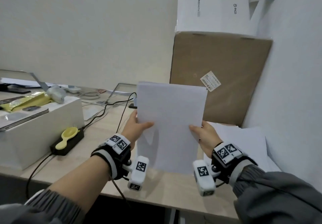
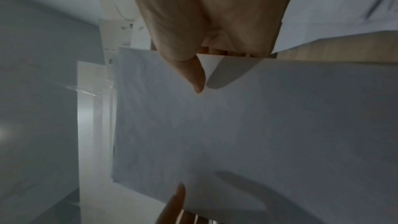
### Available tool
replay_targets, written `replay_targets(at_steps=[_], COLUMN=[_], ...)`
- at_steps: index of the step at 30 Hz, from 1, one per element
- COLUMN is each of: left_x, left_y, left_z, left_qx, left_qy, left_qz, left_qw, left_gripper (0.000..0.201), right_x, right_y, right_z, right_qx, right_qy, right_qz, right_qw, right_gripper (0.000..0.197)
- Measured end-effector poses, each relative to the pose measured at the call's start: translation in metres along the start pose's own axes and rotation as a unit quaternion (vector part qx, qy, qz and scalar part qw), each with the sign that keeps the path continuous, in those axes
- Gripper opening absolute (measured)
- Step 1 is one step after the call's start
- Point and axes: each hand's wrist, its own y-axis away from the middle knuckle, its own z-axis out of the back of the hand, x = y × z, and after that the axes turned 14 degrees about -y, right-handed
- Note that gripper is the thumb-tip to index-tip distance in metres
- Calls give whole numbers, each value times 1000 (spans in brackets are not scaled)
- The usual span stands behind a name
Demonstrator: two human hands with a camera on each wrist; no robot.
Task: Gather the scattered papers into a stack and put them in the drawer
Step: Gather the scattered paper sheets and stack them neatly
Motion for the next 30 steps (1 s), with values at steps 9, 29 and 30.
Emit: replay_targets(at_steps=[9, 29, 30], left_x=[-15, 5, 0], left_y=[2, -7, -7], left_z=[-5, -46, -52], left_qx=[-53, 1, 9], left_qy=[-47, -64, -62], left_qz=[-8, 94, 89], left_qw=[997, 994, 994], left_gripper=[21, 10, 13], right_x=[-18, -27, -22], right_y=[-2, 20, 24], right_z=[-5, 43, 52], right_qx=[-57, 47, 50], right_qy=[54, 245, 256], right_qz=[44, -71, -73], right_qw=[996, 966, 962], right_gripper=[17, 27, 23])
